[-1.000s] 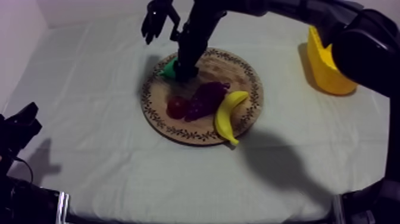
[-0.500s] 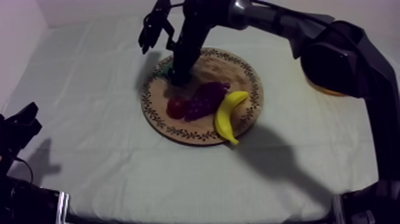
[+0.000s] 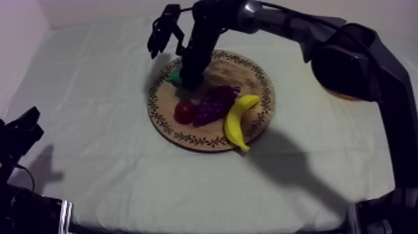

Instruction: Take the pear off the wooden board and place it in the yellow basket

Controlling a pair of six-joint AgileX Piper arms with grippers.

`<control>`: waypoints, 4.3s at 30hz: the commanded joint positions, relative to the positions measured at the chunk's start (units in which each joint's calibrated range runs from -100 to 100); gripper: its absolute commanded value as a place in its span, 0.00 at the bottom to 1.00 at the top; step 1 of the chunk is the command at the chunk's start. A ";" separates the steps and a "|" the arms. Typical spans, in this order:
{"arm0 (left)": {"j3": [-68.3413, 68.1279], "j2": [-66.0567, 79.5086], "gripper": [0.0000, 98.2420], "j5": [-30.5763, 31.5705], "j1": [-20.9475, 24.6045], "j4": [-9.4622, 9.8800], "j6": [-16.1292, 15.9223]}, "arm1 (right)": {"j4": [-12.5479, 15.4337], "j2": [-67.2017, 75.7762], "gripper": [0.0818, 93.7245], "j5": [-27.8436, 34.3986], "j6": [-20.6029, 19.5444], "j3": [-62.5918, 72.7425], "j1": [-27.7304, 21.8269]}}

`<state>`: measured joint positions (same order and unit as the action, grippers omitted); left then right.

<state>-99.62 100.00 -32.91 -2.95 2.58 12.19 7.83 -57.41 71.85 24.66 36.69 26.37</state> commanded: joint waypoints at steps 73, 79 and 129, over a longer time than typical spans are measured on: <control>-0.05 0.00 0.00 0.01 0.02 -0.02 0.00 | 1.43 58.01 0.67 -0.39 -10.20 -45.14 -37.16; -0.05 0.00 0.00 0.01 0.02 -0.02 0.00 | -0.32 74.28 0.49 -2.54 -13.99 -50.45 -34.17; -0.05 0.00 0.00 0.01 0.02 -0.02 -0.03 | -8.55 152.63 0.00 -27.89 -23.99 -134.62 -27.62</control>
<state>-99.62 100.00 -32.91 -2.95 2.58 12.19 -1.25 95.15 44.40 0.00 -97.80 -1.19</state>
